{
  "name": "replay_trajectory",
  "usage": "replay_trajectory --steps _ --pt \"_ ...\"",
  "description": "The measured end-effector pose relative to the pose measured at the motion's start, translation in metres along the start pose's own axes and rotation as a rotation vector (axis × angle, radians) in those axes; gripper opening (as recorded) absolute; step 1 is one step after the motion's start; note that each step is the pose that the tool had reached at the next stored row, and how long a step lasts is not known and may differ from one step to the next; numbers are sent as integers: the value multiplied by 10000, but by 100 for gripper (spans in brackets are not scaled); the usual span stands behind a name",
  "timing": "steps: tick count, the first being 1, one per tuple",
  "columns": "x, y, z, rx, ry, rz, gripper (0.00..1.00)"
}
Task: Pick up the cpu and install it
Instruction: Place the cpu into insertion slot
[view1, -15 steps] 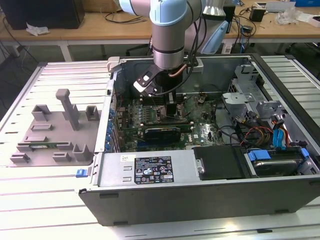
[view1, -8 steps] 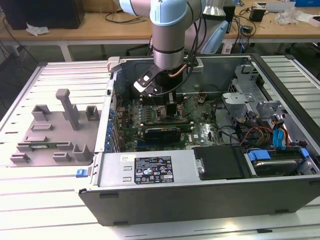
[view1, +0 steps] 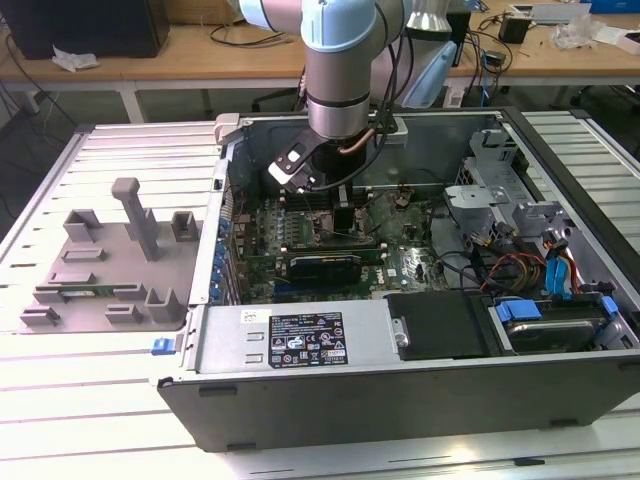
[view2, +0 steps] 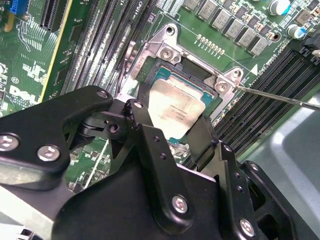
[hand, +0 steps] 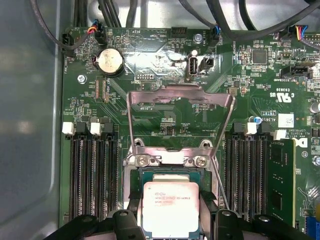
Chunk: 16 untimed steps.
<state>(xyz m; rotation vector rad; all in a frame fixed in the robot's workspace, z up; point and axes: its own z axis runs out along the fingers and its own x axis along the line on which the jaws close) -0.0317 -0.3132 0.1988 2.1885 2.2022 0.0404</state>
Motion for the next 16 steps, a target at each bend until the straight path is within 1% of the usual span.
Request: replay_trajectory --steps 8,9,11,12,14,16 --pt "0 0 12 0 -1 -2 54" --pt "3 2 18 -10 17 -1 54" --pt "2 1 16 -4 5 -2 55" --pt "0 0 15 -1 0 -2 62" --pt "0 0 15 0 -1 -2 62" --pt "0 1 -1 -1 1 -1 62"
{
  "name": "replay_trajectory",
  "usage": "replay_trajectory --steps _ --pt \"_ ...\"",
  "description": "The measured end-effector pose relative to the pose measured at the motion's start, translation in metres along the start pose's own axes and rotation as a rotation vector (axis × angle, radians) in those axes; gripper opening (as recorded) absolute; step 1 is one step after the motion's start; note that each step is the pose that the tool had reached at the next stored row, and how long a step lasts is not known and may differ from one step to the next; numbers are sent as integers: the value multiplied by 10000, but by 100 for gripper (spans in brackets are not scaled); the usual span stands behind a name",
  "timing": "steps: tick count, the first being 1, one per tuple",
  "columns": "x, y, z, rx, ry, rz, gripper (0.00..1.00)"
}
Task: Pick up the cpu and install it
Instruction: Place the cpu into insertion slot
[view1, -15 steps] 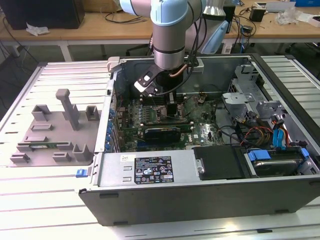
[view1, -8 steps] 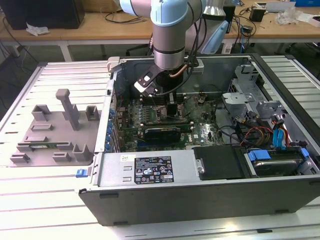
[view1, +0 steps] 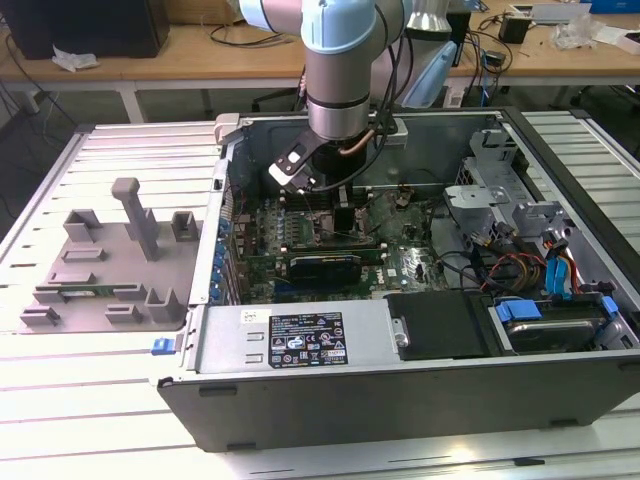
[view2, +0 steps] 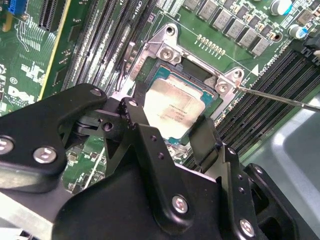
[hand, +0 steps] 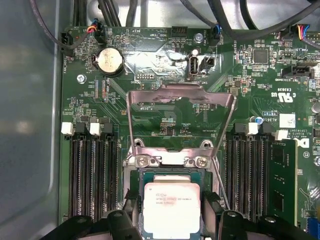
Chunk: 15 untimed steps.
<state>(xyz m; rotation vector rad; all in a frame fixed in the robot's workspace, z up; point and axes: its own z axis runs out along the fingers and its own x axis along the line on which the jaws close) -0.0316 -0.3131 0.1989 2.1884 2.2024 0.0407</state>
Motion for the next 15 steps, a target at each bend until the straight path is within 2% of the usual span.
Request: replay_trajectory --steps 5,8,15 --pt "1 6 -132 0 -9 -1 62" --pt "4 9 -198 1 -67 -3 62" --pt "4 9 -200 1 -78 -4 62"
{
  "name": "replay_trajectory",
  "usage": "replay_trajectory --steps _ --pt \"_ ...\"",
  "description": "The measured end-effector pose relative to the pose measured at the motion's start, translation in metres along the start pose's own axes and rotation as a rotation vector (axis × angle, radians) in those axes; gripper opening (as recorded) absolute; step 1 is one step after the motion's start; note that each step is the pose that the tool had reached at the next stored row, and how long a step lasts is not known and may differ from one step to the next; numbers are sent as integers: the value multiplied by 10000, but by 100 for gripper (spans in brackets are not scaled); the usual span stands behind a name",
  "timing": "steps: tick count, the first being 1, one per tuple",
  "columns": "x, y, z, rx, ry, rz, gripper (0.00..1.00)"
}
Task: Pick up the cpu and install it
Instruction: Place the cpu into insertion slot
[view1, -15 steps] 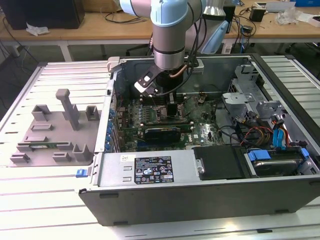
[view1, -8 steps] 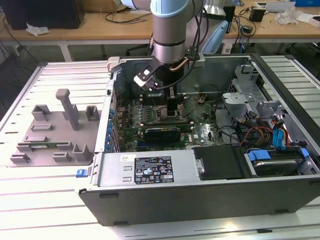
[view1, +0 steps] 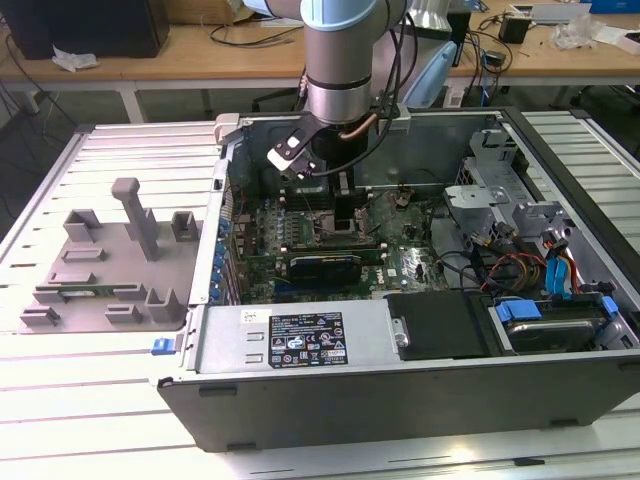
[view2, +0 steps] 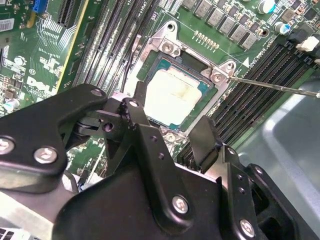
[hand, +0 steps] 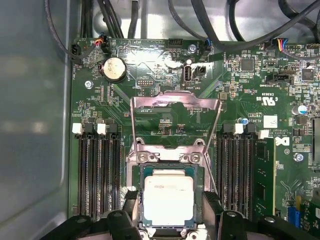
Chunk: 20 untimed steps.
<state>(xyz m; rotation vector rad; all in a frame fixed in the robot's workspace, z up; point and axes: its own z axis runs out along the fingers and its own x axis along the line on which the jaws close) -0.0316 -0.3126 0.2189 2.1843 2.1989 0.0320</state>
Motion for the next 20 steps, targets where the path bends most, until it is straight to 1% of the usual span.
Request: replay_trajectory --steps 1,2,3,4,6,8,9,15,17,20 --pt "0 0 0 0 -1 0 53" --pt "0 0 0 0 -1 0 53" --pt "0 0 0 0 -1 0 47" --pt "0 0 0 0 -1 1 35" --pt "0 0 0 0 -2 1 35" --pt "0 0 0 0 -3 0 23" --pt "0 0 0 0 -4 0 11" --pt "-12 0 5 -1 -3 2 11" --pt "-17 -2 43 0 -3 2 11" --pt "-17 -2 53 1 -5 2 11"
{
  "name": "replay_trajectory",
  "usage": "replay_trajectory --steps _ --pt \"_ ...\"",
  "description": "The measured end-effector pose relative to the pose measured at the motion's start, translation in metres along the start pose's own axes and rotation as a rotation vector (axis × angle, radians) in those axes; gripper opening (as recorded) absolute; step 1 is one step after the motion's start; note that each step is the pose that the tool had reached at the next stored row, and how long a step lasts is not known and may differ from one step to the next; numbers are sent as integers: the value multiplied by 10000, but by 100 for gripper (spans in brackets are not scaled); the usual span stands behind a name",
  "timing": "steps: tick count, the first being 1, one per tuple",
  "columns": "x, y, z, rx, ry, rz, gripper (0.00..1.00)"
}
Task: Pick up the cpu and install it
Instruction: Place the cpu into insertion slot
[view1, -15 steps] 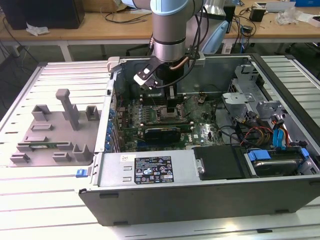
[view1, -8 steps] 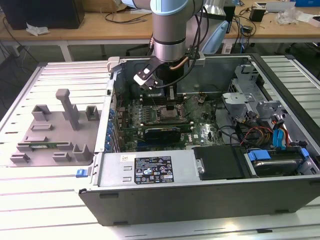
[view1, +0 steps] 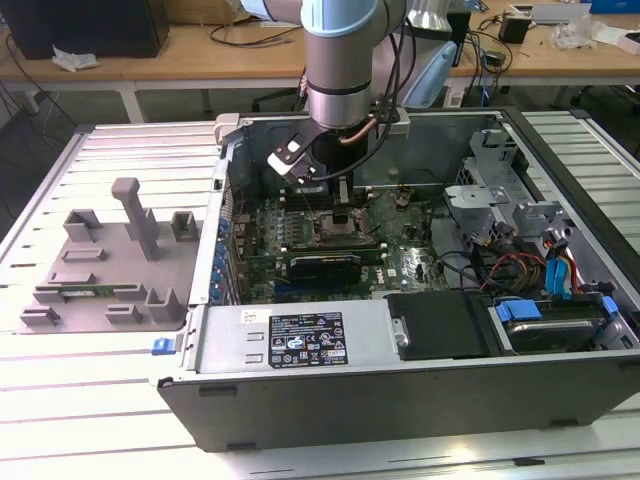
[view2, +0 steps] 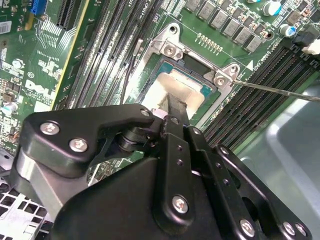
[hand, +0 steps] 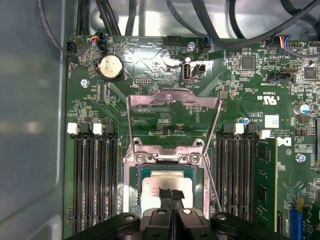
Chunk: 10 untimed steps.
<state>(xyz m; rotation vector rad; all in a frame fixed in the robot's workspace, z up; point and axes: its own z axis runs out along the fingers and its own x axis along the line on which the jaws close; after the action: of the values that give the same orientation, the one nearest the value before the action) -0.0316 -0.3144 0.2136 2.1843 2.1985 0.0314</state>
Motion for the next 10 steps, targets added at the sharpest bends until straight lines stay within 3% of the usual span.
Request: replay_trajectory --steps 5,10 --pt "0 -5 96 4 56 2 11" --pt "2 -5 103 -1 88 4 11"
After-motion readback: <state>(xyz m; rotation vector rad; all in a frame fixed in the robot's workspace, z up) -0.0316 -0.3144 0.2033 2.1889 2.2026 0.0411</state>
